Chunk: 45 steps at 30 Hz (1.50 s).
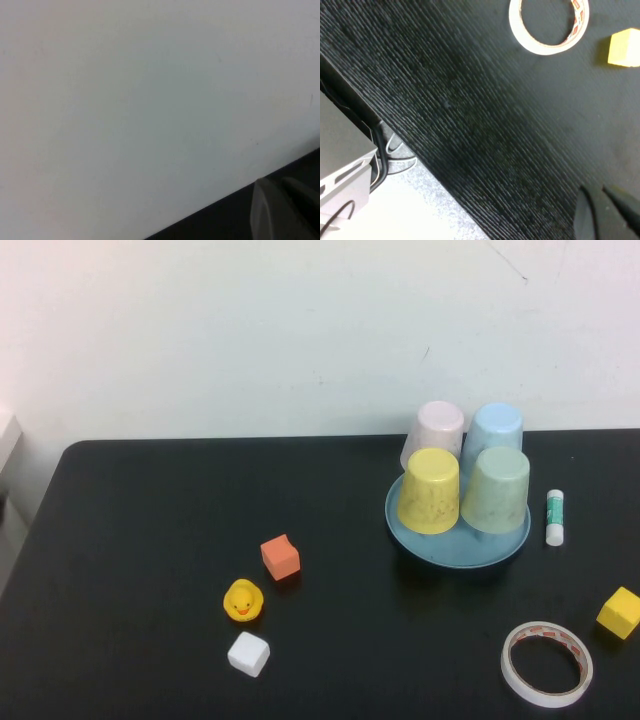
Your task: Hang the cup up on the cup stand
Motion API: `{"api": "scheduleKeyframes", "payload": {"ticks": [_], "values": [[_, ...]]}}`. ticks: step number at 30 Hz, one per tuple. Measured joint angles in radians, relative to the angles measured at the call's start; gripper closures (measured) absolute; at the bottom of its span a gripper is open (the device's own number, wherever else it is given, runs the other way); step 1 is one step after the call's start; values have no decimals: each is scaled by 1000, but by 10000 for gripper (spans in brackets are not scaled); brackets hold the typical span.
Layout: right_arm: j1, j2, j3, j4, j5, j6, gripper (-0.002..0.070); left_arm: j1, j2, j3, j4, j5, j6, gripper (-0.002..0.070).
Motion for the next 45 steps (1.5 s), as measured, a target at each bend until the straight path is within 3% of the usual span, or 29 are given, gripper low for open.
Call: {"api": "scheduleKeyframes", "payload": {"ticks": [6,12,24,27,31,38,45], "values": [[0,0,0,0,0,0,678,0,-200,275,44,-93,-112,675],[0,0,0,0,0,0,678,0,-288,486,-46,-138,-132,675],[0,0,0,0,0,0,678,15,-293,574,-3,-80,-213,675],[0,0,0,6,0,0,678,98,-299,586,-67,-144,-150,675],[0,0,0,8,0,0,678,261,-326,630,-305,-296,143,675],[0,0,0,15,0,0,678,441,-520,787,-695,-399,439,675],[0,0,0,23,0,0,678,597,-703,938,-777,-388,498,675]]}}
